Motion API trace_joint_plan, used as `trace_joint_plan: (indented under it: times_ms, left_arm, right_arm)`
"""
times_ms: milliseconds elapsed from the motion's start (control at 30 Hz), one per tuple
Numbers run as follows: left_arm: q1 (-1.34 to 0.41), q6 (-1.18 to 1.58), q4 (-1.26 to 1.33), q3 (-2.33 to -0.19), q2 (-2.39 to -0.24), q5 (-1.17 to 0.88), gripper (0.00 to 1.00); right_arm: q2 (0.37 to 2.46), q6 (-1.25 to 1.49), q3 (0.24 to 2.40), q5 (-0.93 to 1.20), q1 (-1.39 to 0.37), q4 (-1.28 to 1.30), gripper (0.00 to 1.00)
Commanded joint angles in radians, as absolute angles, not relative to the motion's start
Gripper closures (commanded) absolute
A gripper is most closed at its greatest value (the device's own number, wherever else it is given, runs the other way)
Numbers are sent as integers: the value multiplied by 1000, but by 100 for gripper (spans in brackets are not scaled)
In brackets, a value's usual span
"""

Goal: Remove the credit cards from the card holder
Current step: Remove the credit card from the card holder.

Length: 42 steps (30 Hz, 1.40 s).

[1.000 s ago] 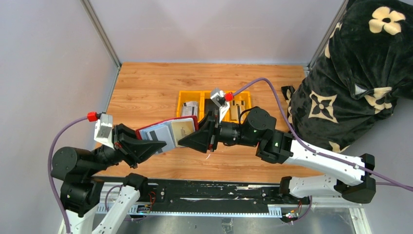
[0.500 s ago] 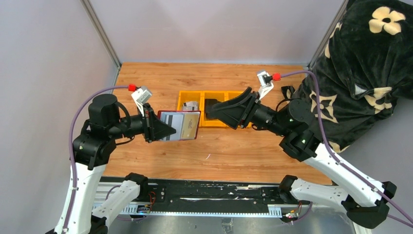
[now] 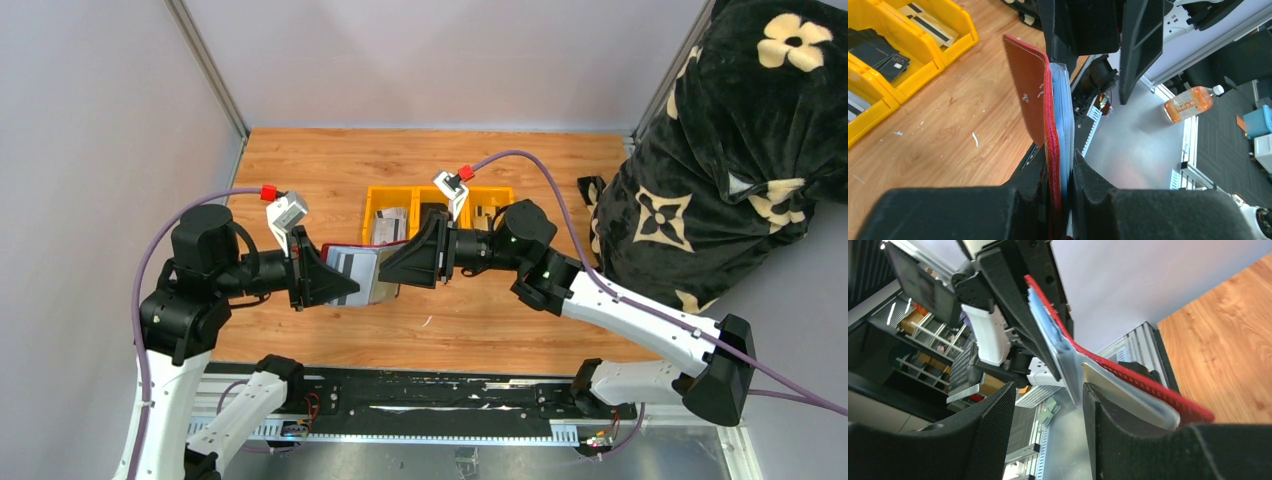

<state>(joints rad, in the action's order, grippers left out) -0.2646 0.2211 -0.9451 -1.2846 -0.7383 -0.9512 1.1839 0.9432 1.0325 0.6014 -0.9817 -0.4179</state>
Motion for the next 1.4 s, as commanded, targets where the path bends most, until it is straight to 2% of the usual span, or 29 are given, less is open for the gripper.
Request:
trace_joint_plan:
  times_ms: [0,400,533,700,933,1033,1200,1367]
  left_arm:
    - [-263,244,-919,-1310,-721,-1015,100]
    - [-263,262,-912,-1314,-712,-1035,99]
    - [-264,268,-905,-1307,-709,-1040,94]
    - [-264,267,-904,-1300,-708,-1079,79]
    - [-264,266,-898,-1286,-703,-1122,65]
    - [-264,300,-863,-1275,-701,-1158,65]
    - [-264,440,-696,-1222,-667,-1225,71]
    - [-264,526,-592,-1196,-648,-1240,73]
  right_arm:
    - [1183,956,1033,649,-1010,-520,45]
    - [1250,988,1044,655,-1042,-601,51]
    - [1278,990,1062,636,-1052,-611,64]
    - [1290,986,1053,567,-1052,-605,84]
    - [1274,997,1019,565,-1052,-645,100]
    - [1268,1013,989,566,-1050,-679,100]
    - [1240,1037,933,565,-1039,-750,100]
    - [1199,1033,881,583,-1035,-789,100]
